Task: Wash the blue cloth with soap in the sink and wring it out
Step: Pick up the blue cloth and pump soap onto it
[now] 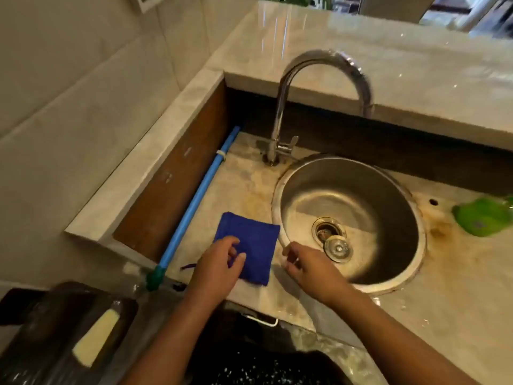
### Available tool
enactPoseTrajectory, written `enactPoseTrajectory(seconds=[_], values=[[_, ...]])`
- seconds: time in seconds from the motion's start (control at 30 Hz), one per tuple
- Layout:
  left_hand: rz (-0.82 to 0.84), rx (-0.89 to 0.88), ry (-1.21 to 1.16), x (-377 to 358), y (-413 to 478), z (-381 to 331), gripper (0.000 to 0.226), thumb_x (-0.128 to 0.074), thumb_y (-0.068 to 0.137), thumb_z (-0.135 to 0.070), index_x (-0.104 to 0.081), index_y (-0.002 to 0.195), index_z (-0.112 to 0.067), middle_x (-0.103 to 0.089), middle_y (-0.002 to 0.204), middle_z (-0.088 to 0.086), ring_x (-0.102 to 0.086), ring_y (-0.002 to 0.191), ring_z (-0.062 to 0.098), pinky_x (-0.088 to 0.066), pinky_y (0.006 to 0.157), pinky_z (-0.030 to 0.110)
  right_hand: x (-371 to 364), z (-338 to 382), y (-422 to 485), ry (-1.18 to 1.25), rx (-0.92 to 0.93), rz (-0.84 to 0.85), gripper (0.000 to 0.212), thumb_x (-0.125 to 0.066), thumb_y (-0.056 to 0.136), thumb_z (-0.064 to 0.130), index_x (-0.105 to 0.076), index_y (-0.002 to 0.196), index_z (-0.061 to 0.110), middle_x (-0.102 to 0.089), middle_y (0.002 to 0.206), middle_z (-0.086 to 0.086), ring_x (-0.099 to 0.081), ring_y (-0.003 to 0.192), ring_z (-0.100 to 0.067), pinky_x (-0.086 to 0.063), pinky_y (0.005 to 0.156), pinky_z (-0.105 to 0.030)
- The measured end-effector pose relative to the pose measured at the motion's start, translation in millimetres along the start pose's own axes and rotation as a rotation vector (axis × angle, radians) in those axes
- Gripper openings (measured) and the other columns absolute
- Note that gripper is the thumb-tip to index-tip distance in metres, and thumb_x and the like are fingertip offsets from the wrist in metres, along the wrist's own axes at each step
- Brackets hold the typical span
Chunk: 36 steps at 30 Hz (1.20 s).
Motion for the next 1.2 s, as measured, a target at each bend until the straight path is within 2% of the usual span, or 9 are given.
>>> enactPoseTrajectory(seconds=[0.13,0.23,0.43,0.53,0.67,0.9,1.0,1.07,1.2], values=[[-0.114,-0.013,0.032,7,22,16,0.036,-0.062,0.096,-0.029,-0.059,0.129,-0.017,-0.06,0.114,-0.001,-0.057,0.104,0.019,-0.051,0.089,0.036,0,18,44,-0.04,0.02,0.003,0.018,-0.06,0.094,0.026,-0.06,0.11,0.017,-0.064,0.107,-0.001,-0.061,0.094,-0.02,-0.052,0.082,-0.036],[-0.11,-0.024,0.174,5,30,25,0.039,-0.06,0.095,-0.032,-0.057,0.129,-0.013,-0.056,0.122,0.009,-0.051,0.114,0.029,-0.049,0.095,0.047,-3,30,70,-0.088,0.061,-0.055,0.016,-0.06,0.092,0.022,-0.06,0.108,0.016,-0.06,0.103,-0.002,-0.059,0.095,-0.024,-0.046,0.077,-0.032],[-0.099,0.119,0.239,8,40,25,0.052,-0.061,0.094,-0.043,-0.049,0.133,-0.012,-0.053,0.128,0.012,-0.05,0.119,0.031,-0.048,0.096,0.046,-6,39,112,-0.154,0.064,-0.047,0.034,-0.062,0.093,0.024,-0.059,0.125,0.013,-0.06,0.123,-0.008,-0.055,0.114,-0.026,-0.044,0.094,-0.033],[-0.099,0.187,0.252,6,47,24,0.051,-0.062,0.093,-0.046,-0.051,0.128,-0.011,-0.056,0.124,0.012,-0.055,0.113,0.031,-0.05,0.092,0.046,-14,39,125,-0.202,0.043,0.032,0.033,-0.064,0.092,0.029,-0.058,0.121,0.013,-0.059,0.12,-0.01,-0.056,0.11,-0.027,-0.046,0.091,-0.036],[-0.106,0.242,0.25,3,50,20,0.044,-0.065,0.092,-0.044,-0.053,0.117,-0.01,-0.06,0.116,0.01,-0.06,0.103,0.029,-0.054,0.084,0.045,-24,40,135,-0.216,-0.008,0.016,0.033,-0.068,0.089,0.036,-0.058,0.112,0.015,-0.058,0.114,-0.01,-0.056,0.104,-0.029,-0.051,0.09,-0.042],[-0.069,0.347,0.238,7,61,20,0.035,-0.068,0.091,-0.041,-0.056,0.105,-0.011,-0.066,0.104,0.01,-0.065,0.093,0.031,-0.054,0.073,0.043,-34,41,144,-0.158,-0.075,0.091,0.025,-0.063,0.094,0.028,-0.052,0.11,0.012,-0.063,0.108,-0.011,-0.058,0.093,-0.026,-0.046,0.076,-0.035],[-0.026,0.308,0.236,3,60,19,0.027,-0.063,0.095,-0.039,-0.059,0.1,-0.012,-0.066,0.101,0.008,-0.063,0.089,0.028,-0.052,0.071,0.04,-32,41,144,-0.155,-0.037,0.093,0.011,-0.062,0.094,0.024,-0.054,0.098,0.016,-0.063,0.1,-0.008,-0.056,0.087,-0.023,-0.041,0.072,-0.033],[-0.038,0.262,0.188,2,59,21,0.021,-0.062,0.096,-0.036,-0.057,0.095,-0.015,-0.063,0.099,0.005,-0.059,0.083,0.021,-0.048,0.067,0.036,-31,40,143,-0.124,-0.009,0.052,0.012,-0.064,0.091,0.022,-0.054,0.09,0.016,-0.058,0.093,-0.005,-0.056,0.085,-0.025,-0.039,0.07,-0.032],[-0.105,0.202,-0.061,9,54,24,0.028,-0.067,0.091,-0.03,-0.046,0.075,-0.021,-0.054,0.081,-0.002,-0.048,0.065,0.011,-0.037,0.056,0.026,-19,37,134,0.016,0.034,-0.016,0.015,-0.068,0.087,0.025,-0.056,0.082,0.018,-0.057,0.093,-0.003,-0.053,0.083,-0.021,-0.038,0.067,-0.029]])
Point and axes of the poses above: each hand's wrist, its own y-axis towards the middle knuckle, its own x-axis out of the back of the hand, z = x × y, the point moved 1 cm from there along y, towards the middle knuckle
